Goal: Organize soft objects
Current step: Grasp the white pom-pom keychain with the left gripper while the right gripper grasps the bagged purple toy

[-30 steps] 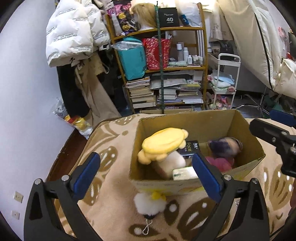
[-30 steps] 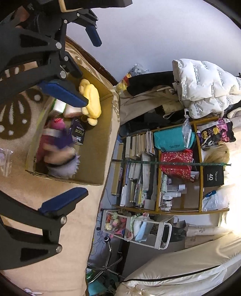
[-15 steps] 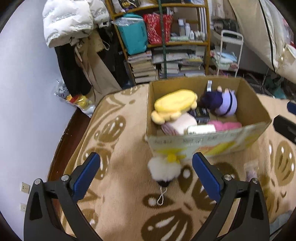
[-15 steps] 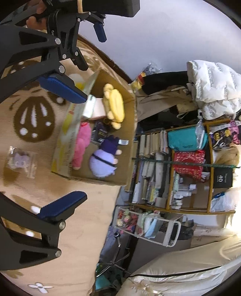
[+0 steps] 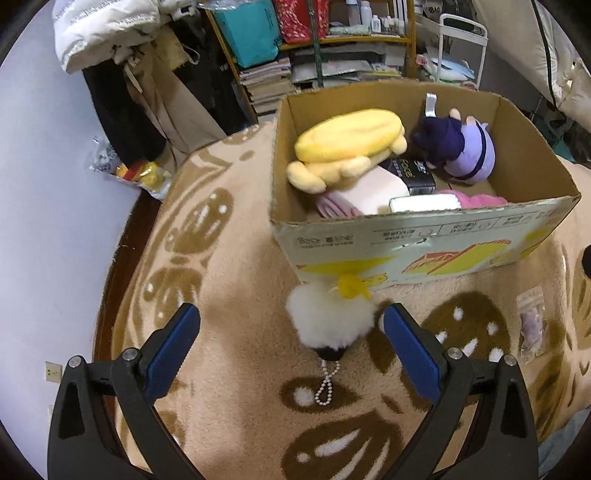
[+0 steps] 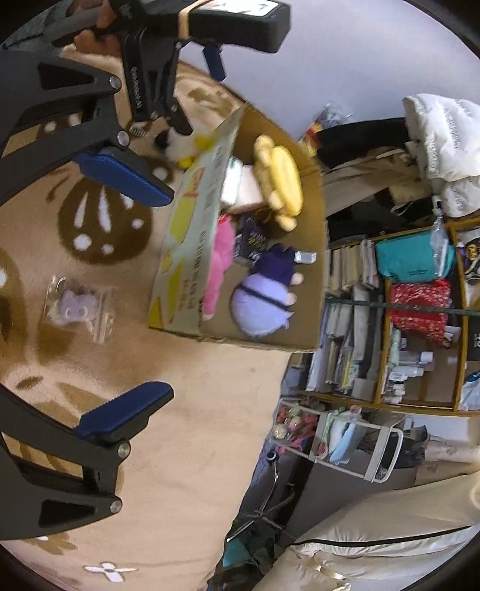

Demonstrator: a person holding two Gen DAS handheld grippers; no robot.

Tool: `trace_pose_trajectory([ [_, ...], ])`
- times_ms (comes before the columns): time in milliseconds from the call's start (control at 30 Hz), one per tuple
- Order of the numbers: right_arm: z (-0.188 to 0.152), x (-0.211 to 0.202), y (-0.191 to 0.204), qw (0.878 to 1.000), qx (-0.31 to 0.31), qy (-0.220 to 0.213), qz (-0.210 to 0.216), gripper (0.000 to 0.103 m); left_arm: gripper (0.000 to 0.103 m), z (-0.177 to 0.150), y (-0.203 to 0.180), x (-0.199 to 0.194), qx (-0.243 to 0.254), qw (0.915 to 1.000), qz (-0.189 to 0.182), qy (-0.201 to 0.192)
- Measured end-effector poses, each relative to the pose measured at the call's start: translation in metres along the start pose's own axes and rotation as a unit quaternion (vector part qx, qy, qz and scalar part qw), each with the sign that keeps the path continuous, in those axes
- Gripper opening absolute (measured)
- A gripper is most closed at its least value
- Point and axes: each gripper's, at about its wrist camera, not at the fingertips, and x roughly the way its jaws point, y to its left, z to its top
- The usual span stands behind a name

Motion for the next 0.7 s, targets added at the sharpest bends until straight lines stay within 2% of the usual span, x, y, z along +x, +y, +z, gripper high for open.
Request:
trace_pose_trajectory([
  [333, -0.026, 0.059, -0.002, 0.996, 0.011, 0.09, -0.005, 0.1, 0.098, -0.002, -0.008, 0.036, 0.006, 0.9992, -0.004, 0.04],
  [500, -0.043, 0.085, -0.01, 0.987, 0.03, 0.158, -0.024, 0.1, 0.098, -0.004, -0.007, 0.052, -0.001, 0.9981, -0.012, 0.06],
  [567, -0.052, 0.094, -0.018, 0.981, 0.058, 0.184, -0.012, 0.096, 0.098, -0.005, -0.007, 0.054, -0.004, 0.998, -0.015, 0.062],
  [633, -0.057, 0.099, -0.023, 0.976, 0.081, 0.202, 0.009, 0.09, 0.096, -0.004, -0.007, 0.055, -0.005, 0.9981, -0.017, 0.059],
  [700, -0.057, 0.099, -0.025, 0.977, 0.079, 0.2, 0.007, 0.09, 0.086, -0.004, -0.006, 0.057, -0.005, 0.9981, -0.02, 0.058],
])
